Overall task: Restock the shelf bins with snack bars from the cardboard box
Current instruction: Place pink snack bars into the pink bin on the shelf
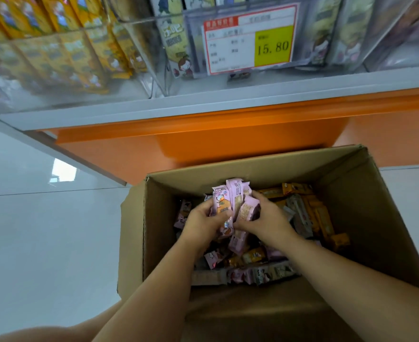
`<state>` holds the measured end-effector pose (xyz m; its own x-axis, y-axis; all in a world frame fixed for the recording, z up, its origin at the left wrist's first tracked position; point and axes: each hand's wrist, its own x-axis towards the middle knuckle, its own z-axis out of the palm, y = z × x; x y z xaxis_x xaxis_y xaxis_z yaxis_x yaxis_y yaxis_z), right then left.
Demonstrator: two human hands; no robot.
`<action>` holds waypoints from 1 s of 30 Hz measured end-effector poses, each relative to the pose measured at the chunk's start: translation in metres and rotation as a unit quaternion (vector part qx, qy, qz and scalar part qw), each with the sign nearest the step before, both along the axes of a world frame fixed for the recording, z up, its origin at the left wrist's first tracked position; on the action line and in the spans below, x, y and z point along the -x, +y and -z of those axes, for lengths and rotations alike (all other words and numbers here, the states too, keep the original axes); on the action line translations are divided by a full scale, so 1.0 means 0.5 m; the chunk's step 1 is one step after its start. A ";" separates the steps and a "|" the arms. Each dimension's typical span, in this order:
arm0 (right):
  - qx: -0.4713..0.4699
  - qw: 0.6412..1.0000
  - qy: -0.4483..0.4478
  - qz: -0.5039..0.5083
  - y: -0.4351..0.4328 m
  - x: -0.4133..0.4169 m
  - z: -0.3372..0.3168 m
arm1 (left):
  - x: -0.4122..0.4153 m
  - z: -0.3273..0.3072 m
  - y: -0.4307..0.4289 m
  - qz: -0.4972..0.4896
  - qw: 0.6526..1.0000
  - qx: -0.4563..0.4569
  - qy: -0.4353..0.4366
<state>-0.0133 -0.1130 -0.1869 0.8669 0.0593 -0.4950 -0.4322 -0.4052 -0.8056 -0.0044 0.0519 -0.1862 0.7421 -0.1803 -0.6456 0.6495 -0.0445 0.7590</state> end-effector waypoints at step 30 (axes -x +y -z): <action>0.071 0.911 -0.397 0.081 -0.156 0.016 -0.635 | -0.009 -0.640 -0.170 0.026 0.844 -0.079 -0.530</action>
